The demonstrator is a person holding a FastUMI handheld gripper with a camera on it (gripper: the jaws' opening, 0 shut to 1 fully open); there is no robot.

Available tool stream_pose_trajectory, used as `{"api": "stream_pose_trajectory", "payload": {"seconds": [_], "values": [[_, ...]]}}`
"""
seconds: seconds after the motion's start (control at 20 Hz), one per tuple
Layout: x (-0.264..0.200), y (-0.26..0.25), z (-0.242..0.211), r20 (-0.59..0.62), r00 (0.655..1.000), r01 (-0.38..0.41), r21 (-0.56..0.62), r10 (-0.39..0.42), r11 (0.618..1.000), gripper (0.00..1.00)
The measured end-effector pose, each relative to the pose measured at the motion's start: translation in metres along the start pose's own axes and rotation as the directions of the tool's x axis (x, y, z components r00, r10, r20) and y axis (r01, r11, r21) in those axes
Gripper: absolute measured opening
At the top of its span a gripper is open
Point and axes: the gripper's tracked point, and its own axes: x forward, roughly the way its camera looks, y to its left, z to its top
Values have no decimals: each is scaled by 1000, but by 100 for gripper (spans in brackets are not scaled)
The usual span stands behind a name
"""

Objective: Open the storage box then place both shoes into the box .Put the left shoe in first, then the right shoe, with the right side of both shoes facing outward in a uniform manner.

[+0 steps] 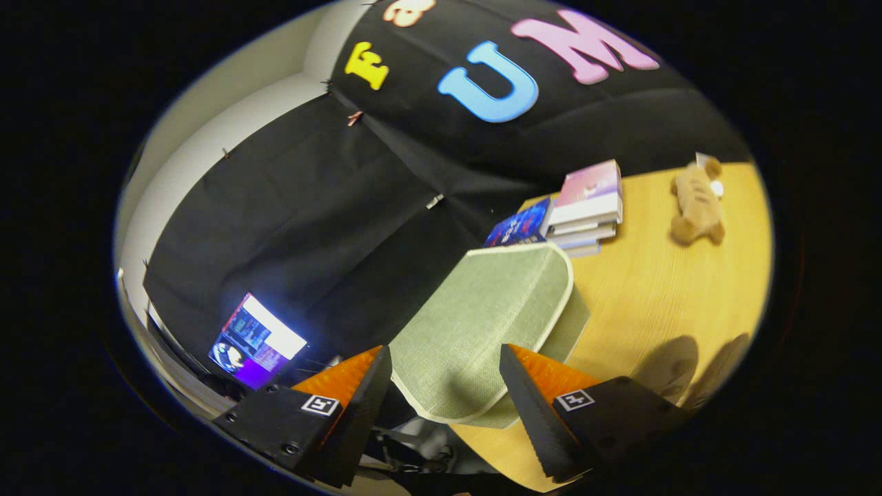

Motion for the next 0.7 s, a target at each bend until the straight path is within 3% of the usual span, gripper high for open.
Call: {"api": "stream_pose_trajectory", "payload": {"seconds": [0.15, 0.35, 0.7], "values": [[11, -30, -13, -48, 998, -37, 169, 45, 985, 97], [21, -55, -17, -53, 989, -107, 378, 136, 920, 97], [31, -58, -23, -48, 954, -223, 547, 297, 807, 95]]}}
